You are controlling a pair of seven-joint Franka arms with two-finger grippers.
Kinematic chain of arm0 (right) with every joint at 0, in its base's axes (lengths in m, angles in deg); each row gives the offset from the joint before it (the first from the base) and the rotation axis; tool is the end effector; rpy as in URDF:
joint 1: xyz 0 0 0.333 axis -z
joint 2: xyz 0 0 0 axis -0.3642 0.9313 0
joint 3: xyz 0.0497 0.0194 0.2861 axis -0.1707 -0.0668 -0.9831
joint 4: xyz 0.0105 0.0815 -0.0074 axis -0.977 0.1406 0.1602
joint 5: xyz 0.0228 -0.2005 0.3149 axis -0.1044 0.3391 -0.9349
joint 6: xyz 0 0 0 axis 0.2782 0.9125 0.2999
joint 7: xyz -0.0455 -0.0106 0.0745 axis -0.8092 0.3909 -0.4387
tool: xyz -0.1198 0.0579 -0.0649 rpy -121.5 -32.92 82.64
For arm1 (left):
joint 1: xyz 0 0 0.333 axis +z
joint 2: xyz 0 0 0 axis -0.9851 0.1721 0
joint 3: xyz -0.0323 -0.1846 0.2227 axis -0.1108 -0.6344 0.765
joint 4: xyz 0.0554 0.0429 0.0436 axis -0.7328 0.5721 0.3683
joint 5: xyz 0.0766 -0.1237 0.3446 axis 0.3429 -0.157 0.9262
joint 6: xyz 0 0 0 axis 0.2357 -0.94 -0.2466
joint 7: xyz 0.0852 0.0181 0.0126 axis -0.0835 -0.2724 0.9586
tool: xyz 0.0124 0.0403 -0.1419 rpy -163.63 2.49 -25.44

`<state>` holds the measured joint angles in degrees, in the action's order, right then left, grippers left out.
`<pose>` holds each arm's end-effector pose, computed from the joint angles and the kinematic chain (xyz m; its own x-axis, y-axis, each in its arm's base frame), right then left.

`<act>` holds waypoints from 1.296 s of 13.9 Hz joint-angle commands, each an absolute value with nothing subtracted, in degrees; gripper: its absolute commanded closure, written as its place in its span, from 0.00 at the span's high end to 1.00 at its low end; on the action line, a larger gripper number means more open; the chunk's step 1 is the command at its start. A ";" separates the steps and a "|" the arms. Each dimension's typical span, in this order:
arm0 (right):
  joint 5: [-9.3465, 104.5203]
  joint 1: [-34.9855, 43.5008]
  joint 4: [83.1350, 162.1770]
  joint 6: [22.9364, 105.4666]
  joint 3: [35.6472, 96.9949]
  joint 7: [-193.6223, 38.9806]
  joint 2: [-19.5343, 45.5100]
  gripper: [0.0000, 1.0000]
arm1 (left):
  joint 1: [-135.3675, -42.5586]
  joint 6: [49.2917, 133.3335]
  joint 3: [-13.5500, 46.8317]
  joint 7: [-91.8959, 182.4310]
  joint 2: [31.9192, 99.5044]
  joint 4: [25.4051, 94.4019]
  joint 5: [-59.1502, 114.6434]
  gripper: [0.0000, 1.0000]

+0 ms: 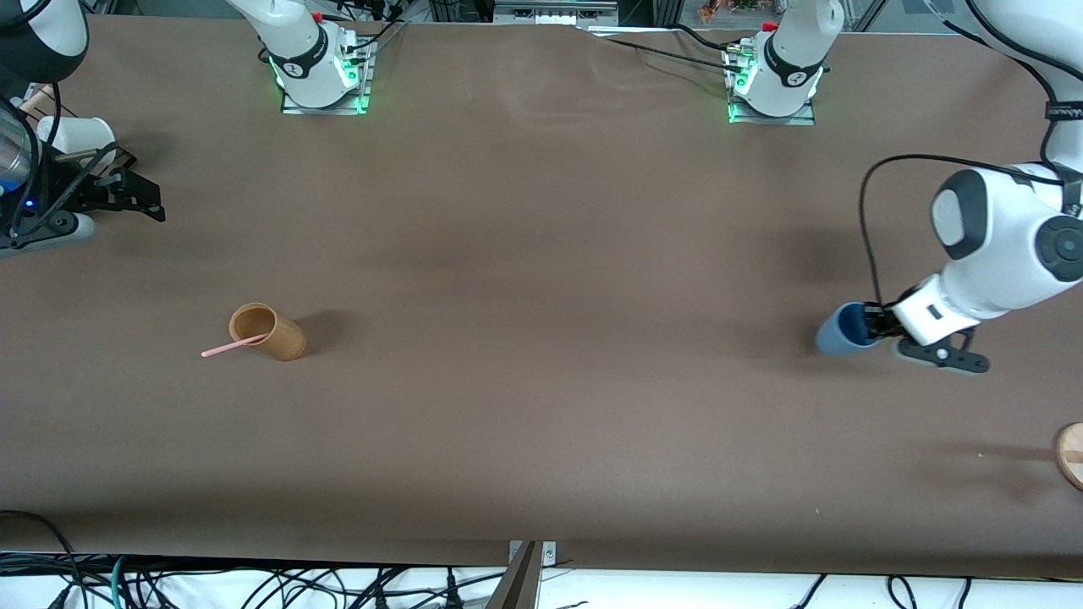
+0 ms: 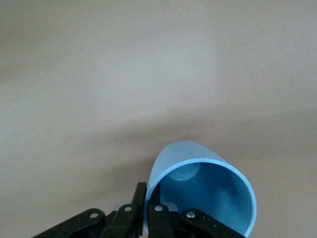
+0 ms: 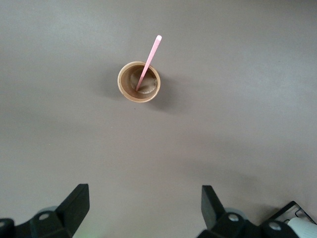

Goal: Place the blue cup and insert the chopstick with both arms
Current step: 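Close the left gripper on the blue cup's rim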

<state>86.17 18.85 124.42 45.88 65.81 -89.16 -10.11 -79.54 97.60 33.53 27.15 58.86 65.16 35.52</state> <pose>0.5356 -0.0265 0.4813 0.9646 0.2529 -0.0741 0.2541 -0.9671 0.0076 0.6085 -0.0095 0.3006 0.9791 -0.2032 -0.0014 -0.2031 -0.9788 0.0261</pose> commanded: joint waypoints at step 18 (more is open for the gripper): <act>85.14 17.32 123.48 44.91 65.53 -89.86 -9.33 1.00 | -119.90 87.44 33.03 83.10 93.08 19.88 34.10 0.00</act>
<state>86.00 17.80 124.41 45.84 65.52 -89.14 -9.81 -118.28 89.14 31.97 81.10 88.60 26.28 35.47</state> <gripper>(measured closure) 0.000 0.947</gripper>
